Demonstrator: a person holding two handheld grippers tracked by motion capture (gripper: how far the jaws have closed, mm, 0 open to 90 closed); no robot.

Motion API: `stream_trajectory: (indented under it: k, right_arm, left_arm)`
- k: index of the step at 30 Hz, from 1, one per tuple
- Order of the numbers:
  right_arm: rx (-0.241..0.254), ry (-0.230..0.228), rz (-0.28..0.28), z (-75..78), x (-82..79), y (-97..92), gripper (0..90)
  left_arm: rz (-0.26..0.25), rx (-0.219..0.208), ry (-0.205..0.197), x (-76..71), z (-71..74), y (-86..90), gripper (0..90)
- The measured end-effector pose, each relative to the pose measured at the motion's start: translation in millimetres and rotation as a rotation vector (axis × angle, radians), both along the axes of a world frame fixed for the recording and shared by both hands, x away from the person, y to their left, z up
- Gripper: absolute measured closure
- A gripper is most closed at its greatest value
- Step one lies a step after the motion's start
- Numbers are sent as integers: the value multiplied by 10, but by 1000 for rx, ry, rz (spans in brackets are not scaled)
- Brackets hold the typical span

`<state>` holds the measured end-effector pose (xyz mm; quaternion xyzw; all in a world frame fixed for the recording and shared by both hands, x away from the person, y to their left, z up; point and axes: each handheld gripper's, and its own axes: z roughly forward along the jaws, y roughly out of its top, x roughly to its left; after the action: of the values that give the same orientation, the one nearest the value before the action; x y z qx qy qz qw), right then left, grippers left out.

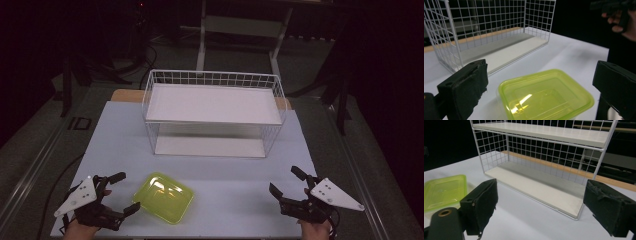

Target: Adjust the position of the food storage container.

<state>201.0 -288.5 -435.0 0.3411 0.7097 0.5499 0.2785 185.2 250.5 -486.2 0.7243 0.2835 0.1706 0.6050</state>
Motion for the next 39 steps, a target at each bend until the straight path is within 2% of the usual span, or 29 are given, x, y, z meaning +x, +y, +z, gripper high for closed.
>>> stream_trajectory:
  k: [2,4,7,9,11,15,18,22,24,27,30,32,33,35,36,39]
  right_arm:
    - [-3,3,0,-9,-1,2,124]
    - [2,7,1,-8,-9,0,124]
    - [16,8,7,-2,-24,-10,124]
    - [18,3,7,2,-32,-13,124]
    - [18,3,4,7,-45,-13,124]
    - [20,1,6,10,-53,-16,124]
    - [26,9,11,0,-40,-18,124]
    - [26,18,18,-13,-32,-4,124]
    - [24,17,22,-13,-32,5,124]
    - [28,17,28,-17,-27,8,124]
    - [30,23,29,-27,-9,8,124]
    - [33,29,27,-29,-1,8,124]
    - [35,31,27,-29,0,8,124]
    - [37,32,30,-28,-1,9,124]
    - [37,29,31,-27,-3,10,124]
    - [39,27,33,-22,-8,6,124]
  left_arm:
    - [0,6,19,-1,28,-14,7]
    - [-5,-13,27,-13,54,-41,6]
    - [-41,-30,30,-42,110,-101,6]
    - [-61,-16,56,-45,134,-157,7]
    - [-85,11,61,-67,131,-216,25]
    - [-142,58,96,-108,85,-301,219]
    - [-179,93,122,-138,24,-330,409]
    - [-201,125,149,-174,-52,-353,598]
    - [-194,159,146,-195,-66,-365,735]
    - [-219,209,157,-203,-70,-377,882]
    - [-241,268,179,-221,-89,-426,900]
    - [-266,289,190,-231,-120,-469,900]
    - [-267,316,209,-224,-143,-496,900]
    - [-266,337,219,-211,-197,-526,900]
    - [-254,363,232,-198,-225,-543,900]
    - [-251,395,250,-169,-302,-577,900]
